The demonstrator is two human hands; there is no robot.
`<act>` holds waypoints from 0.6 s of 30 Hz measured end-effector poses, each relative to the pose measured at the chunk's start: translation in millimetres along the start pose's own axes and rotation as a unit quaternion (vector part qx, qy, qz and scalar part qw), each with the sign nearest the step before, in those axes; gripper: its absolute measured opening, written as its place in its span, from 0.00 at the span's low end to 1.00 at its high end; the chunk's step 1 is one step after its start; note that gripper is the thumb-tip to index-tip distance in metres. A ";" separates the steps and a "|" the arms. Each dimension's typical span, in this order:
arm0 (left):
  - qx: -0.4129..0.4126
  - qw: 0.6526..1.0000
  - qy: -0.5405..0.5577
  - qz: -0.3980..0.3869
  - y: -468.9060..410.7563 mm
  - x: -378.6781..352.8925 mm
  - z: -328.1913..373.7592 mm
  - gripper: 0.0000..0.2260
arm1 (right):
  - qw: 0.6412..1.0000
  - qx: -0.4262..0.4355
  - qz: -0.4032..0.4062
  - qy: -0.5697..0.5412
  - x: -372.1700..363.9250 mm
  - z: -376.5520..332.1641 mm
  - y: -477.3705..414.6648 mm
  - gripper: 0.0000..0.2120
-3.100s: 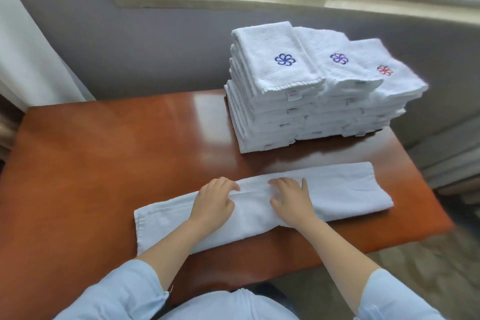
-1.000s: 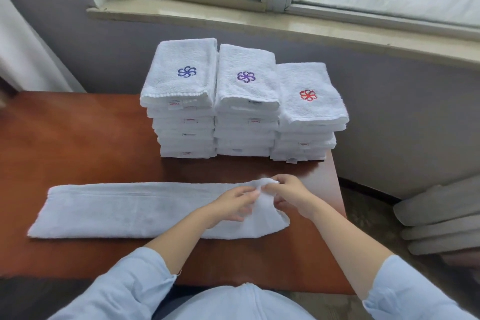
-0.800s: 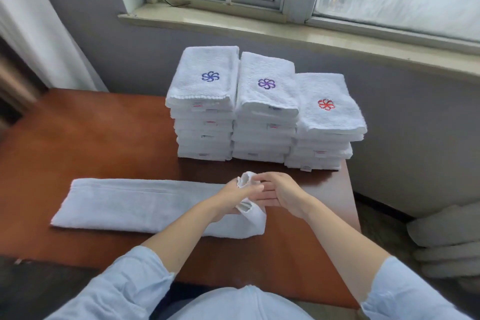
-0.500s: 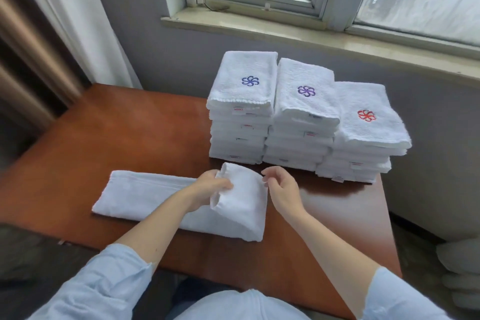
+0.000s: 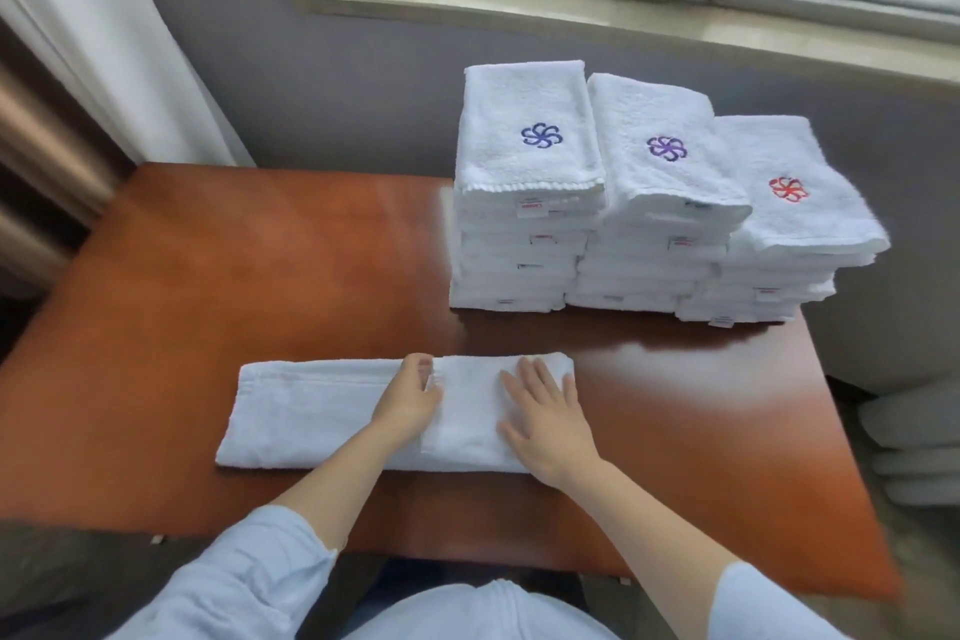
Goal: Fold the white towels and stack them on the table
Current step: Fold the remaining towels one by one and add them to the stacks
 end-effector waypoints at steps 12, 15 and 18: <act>-0.236 0.831 -0.477 -0.164 -13.6 -17.8 -22.9 0.41 | 0.991 -0.048 -0.106 0.064 -24.4 5.0 -4.9 0.48; -0.226 0.826 -0.490 -0.165 -13.9 -20.0 -20.7 0.41 | 0.990 -0.052 -0.109 0.069 -25.4 7.0 -4.8 0.50; -0.218 0.824 -0.497 -0.162 -8.7 -26.8 -14.7 0.41 | 0.990 -0.050 -0.110 0.077 -23.1 14.4 -1.9 0.50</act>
Point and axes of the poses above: each hand's wrist, its own y-axis away from the middle knuckle, its own x-axis out of the back of the hand, z = x × y, the point moved 4 cm from there along -y, towards the middle knuckle, and after that the axes turned 2 degrees about x, right-handed, at the moved point
